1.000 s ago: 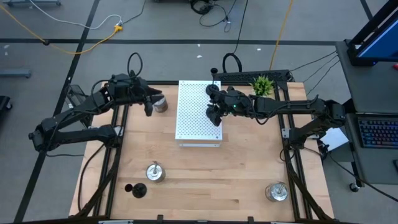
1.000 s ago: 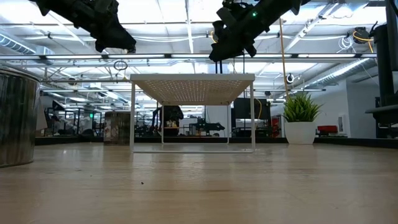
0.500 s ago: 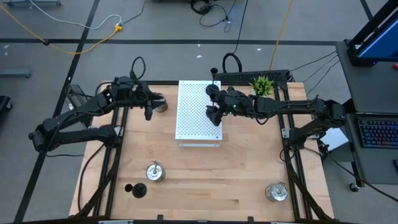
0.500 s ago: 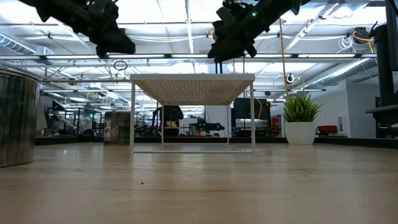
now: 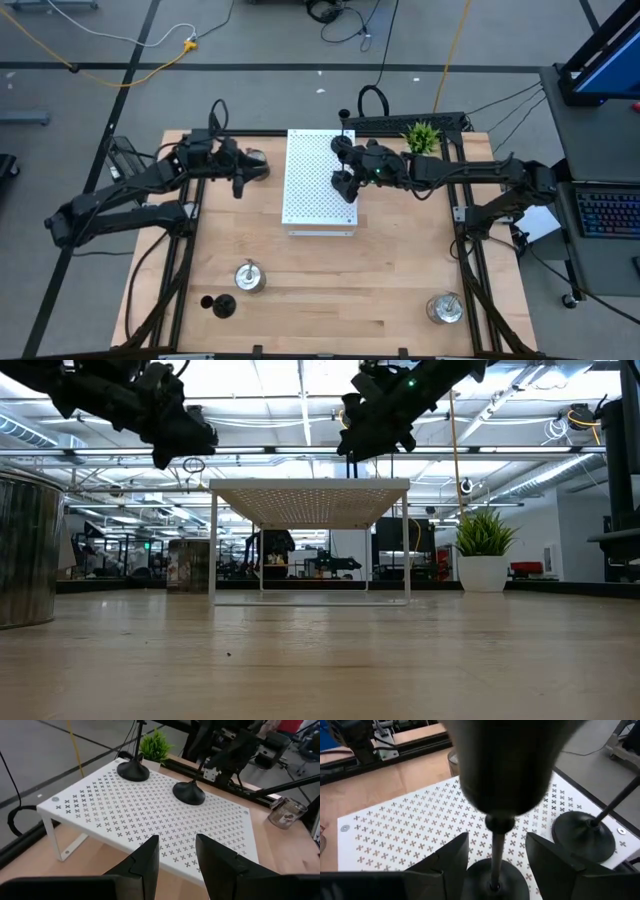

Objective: Pick & Place candle stick holders
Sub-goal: Put the top black candle holder on the shelf aligned with the other black candle holder

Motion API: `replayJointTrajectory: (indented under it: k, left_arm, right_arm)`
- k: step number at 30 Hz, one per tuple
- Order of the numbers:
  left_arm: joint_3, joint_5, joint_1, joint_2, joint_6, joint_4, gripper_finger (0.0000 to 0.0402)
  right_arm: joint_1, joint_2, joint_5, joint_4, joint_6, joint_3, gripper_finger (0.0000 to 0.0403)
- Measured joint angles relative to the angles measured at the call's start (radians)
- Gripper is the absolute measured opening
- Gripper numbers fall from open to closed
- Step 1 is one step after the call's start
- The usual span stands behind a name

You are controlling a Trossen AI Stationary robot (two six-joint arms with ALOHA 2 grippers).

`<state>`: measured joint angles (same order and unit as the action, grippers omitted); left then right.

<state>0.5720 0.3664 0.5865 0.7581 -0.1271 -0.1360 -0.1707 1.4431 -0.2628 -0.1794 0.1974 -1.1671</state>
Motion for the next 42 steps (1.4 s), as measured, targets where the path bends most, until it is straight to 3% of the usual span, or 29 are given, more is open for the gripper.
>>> replayJointTrajectory:
  k: [20, 28, 42]
  left_arm:
    - [0.0, 0.035, -0.009, -0.02, 0.029, -0.063, 0.0133]
    - [0.0, 0.036, -0.018, -0.02, 0.048, -0.07, 0.0133]
    - [0.0, 0.035, -0.018, -0.02, 0.055, -0.07, 0.0133]
  right_arm:
    - [0.002, -0.127, -0.051, -0.261, 0.073, 0.001, 0.0187]
    - [0.025, -0.134, -0.047, -0.189, 0.077, 0.0, 0.0187]
    - [0.026, -0.031, -0.048, -0.039, 0.027, -0.001, 0.0187]
